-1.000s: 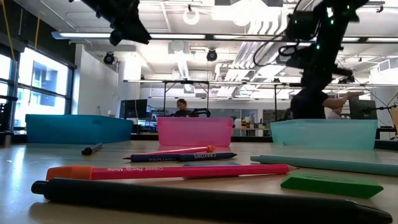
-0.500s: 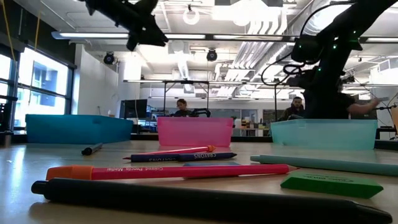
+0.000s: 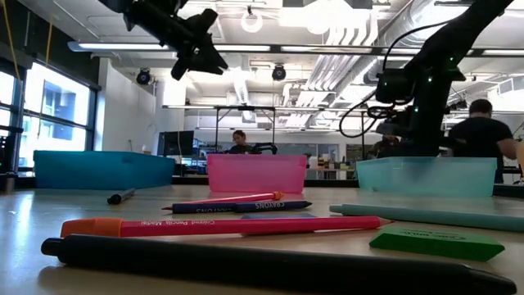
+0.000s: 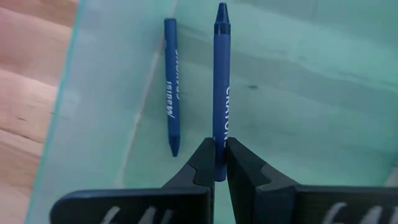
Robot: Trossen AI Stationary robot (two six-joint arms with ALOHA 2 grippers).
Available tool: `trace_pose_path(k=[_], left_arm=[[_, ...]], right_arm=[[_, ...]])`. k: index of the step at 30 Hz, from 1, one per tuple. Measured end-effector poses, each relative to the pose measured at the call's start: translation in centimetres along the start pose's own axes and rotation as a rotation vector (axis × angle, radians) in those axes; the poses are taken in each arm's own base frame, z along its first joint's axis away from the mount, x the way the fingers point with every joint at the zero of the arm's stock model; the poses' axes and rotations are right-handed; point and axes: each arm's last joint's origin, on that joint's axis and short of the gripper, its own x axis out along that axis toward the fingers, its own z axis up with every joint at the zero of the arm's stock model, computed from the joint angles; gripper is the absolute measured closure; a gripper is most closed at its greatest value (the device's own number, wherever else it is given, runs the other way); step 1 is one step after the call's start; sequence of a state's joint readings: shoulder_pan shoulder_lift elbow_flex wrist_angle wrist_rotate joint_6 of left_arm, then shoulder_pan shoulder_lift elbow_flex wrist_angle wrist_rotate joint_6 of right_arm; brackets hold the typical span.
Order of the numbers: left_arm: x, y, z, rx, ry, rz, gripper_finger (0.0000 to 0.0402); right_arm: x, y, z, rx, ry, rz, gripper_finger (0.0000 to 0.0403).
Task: Sort crayons/erasers/pens/pencils in bins
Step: Put the blue crayon into the green bin, then put the black pen into the orange bin
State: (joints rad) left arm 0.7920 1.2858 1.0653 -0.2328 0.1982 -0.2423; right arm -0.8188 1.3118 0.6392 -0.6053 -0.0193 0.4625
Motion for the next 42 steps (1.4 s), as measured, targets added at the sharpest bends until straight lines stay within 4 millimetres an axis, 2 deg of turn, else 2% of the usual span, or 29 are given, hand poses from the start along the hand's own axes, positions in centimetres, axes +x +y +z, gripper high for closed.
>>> trace_pose_path(k=[8,15,20,26,34,42], left_arm=[[-0.1,0.0,-1.7,-0.047,0.167,0.030,0.0312],[-0.3,-0.9,-3.4,-0.044,0.325,0.039,0.0312],[-0.6,-1.9,-4.0,-0.041,0.399,0.068,0.0312],[-1.3,-3.2,-4.9,-0.126,0.497,0.159,0.0312],[-2.0,-5.4,-6.4,-0.340,0.590,0.235,0.0312],[-2.6,-8.3,-8.0,-0.382,0.640,0.250,0.0312]], right_arm=[[0.3,0.0,0.0,0.002,0.015,-0.012,0.0382],[0.3,0.1,0.2,-0.010,-0.003,-0.007,0.0312],[-0.7,0.5,1.1,0.008,-0.011,0.000,0.0275],[-2.9,1.2,2.7,-0.009,-0.059,-0.060,0.0270],[-6.7,2.1,4.6,0.033,-0.093,-0.109,0.0269],[-11.1,4.9,5.6,-0.040,-0.168,-0.063,0.0269]])
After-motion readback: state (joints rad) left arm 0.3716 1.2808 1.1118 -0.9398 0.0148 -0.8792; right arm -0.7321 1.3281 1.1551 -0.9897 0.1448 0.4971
